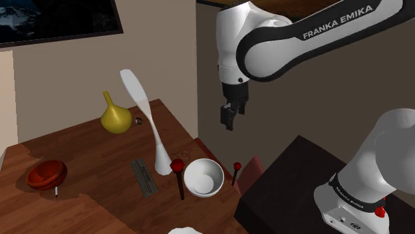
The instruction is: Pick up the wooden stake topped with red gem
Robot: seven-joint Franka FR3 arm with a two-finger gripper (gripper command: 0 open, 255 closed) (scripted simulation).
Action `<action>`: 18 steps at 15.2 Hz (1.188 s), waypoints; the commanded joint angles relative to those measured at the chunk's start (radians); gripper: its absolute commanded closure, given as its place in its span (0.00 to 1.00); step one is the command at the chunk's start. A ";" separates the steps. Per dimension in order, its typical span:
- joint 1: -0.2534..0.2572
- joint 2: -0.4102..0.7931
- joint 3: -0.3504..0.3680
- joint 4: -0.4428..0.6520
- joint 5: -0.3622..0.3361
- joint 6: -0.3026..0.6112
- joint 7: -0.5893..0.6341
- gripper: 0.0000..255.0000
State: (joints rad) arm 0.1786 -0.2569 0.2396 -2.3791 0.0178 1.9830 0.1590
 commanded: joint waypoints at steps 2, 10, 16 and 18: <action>0.019 0.100 0.037 0.045 -0.021 0.067 0.030 0.00; 0.080 0.368 0.109 0.211 -0.134 0.182 0.127 0.00; 0.156 0.572 0.125 0.376 -0.246 0.221 0.200 0.00; 0.181 0.627 0.125 0.426 -0.275 0.225 0.216 0.00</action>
State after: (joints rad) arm 0.3459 0.3443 0.3628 -1.9763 -0.2430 2.2058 0.3633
